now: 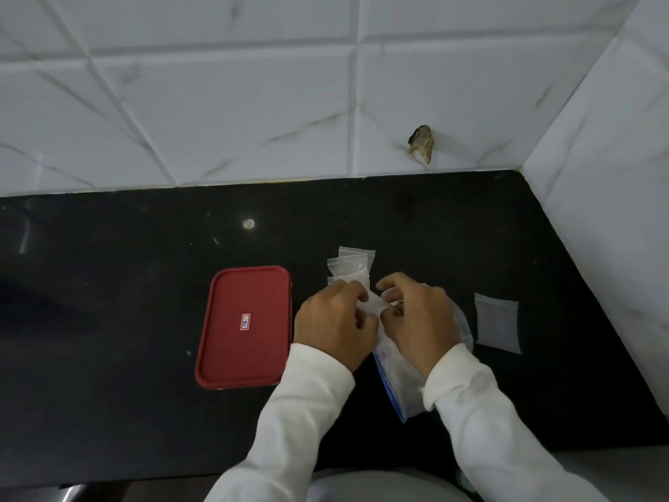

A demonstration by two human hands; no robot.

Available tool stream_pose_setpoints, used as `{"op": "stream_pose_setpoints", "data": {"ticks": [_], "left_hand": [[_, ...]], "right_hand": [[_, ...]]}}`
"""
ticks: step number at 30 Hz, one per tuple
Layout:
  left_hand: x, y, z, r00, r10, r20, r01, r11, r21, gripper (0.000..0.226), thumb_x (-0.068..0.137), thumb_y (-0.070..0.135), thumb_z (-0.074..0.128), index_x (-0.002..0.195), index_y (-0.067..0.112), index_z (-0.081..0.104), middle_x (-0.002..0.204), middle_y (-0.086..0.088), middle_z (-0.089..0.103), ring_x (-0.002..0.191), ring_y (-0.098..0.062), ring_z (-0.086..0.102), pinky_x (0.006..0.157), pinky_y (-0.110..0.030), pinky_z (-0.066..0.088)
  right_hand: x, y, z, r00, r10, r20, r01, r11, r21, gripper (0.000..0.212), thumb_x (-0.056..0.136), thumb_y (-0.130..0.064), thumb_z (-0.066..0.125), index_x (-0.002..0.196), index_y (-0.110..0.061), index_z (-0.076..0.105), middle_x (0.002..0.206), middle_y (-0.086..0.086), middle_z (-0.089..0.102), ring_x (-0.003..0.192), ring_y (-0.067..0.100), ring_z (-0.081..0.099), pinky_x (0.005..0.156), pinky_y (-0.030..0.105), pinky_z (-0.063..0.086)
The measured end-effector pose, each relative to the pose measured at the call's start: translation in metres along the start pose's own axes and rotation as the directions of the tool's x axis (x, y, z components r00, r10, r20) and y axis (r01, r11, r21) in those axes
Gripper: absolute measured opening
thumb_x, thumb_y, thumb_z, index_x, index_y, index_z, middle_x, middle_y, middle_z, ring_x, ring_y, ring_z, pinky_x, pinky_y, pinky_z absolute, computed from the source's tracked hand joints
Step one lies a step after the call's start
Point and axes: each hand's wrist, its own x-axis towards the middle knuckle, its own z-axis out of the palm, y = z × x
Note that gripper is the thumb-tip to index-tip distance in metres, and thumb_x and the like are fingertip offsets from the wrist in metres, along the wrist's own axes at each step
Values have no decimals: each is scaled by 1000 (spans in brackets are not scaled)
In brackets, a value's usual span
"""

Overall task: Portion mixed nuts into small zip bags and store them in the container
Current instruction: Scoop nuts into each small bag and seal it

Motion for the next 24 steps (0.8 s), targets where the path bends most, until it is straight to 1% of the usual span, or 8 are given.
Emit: {"op": "stream_pose_setpoints", "data": {"ticks": [2,3,5,8,10,16,20,24], "left_hand": [[0,-9,2,991,-121,-61,101,958,-268,20,84,35,65,101,26,67,88,8,62,74,-4,60,68,-21,53],[0,-13,4,972,-234,-23,197,865,-461,26,85,46,61,105,28,66,96,7,63,83,-5,62,73,-21,54],[1,-14,13,875,-435,212,433,508,-745,37,90,56,52,112,29,64,112,1,65,101,-11,65,86,-32,56],[4,-8,30,624,-477,619,680,-58,-731,41,96,54,44,114,24,65,110,-6,73,105,-24,66,89,-43,54],[5,-6,38,545,-380,747,730,-223,-646,51,95,59,40,109,21,70,104,-8,75,100,-26,68,86,-44,53],[-1,-6,51,573,-228,787,692,-380,-614,58,92,60,46,99,10,74,89,-11,70,67,-21,68,52,-27,54],[-3,-8,56,610,-240,755,561,-542,-626,45,90,49,54,92,7,72,82,-11,68,68,-21,66,56,-28,54],[0,-19,59,599,-365,713,545,-466,-696,30,91,32,65,107,7,63,91,-12,63,73,-20,67,62,-32,56]], "right_hand": [[1,1,-8,1000,9,-15,-8,998,56,31,87,-17,68,115,-27,60,103,-9,64,95,8,64,84,29,55],[1,1,-12,999,-8,-46,11,997,75,29,87,-16,68,113,-27,61,98,-11,64,90,4,64,78,22,54],[1,2,-19,996,-44,-83,52,994,92,27,86,-16,70,110,-27,63,92,-15,64,80,-2,63,66,12,50],[2,-4,-24,997,-73,-20,75,991,107,29,84,-15,70,111,-27,63,91,-16,64,78,-3,62,67,13,52],[1,-9,-24,995,-90,40,86,993,85,32,85,-17,71,114,-25,62,99,-10,67,83,1,64,73,19,55],[1,-16,-20,994,-75,77,76,997,-1,40,86,-29,71,124,-27,56,115,-8,65,98,4,63,84,22,52],[-11,-10,-21,958,-284,-28,286,951,122,54,76,-49,74,123,-29,58,119,-14,59,104,-2,57,87,20,51],[-23,11,-23,825,-564,38,566,821,-78,55,65,-60,76,113,-36,63,140,-11,44,120,10,47,93,28,43]]}}
